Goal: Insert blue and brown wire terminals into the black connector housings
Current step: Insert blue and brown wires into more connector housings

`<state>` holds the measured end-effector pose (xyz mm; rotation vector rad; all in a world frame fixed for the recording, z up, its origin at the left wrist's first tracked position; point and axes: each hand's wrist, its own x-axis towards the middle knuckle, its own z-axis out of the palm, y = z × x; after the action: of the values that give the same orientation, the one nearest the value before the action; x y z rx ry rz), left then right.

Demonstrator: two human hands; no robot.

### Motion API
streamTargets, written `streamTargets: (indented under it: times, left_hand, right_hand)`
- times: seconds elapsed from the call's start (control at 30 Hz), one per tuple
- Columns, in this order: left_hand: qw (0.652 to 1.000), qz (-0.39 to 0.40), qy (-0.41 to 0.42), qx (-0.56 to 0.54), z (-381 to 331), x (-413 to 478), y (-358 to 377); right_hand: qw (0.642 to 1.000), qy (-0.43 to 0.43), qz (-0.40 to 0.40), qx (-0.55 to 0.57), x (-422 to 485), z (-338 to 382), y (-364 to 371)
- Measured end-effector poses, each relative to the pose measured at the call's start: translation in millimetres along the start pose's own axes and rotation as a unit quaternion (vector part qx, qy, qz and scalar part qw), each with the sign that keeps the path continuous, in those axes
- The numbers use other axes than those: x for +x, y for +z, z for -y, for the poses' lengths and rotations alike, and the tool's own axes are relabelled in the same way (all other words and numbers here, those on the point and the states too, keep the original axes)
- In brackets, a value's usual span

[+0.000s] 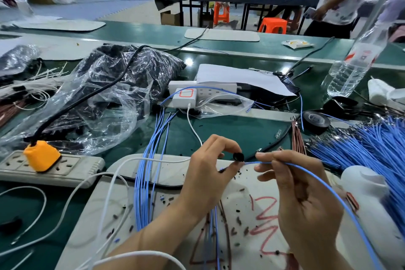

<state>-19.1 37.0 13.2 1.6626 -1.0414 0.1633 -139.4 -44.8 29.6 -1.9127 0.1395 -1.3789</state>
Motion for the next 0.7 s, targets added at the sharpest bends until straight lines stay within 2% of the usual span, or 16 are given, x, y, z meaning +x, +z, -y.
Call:
streamTargets:
  times: [0.17, 0.7]
  left_hand:
    - [0.999, 0.023, 0.031, 0.01, -1.2, -1.4, 0.7]
    - [0.998, 0.058, 0.024, 0.002, 0.0, -1.9, 1.3]
  right_hand:
    - [1.0, -0.011, -0.02, 0.001, -0.3, 0.7, 0.5]
    - [1.0, -0.005, -0.017, 0.017, -3.8, -0.6, 3.1]
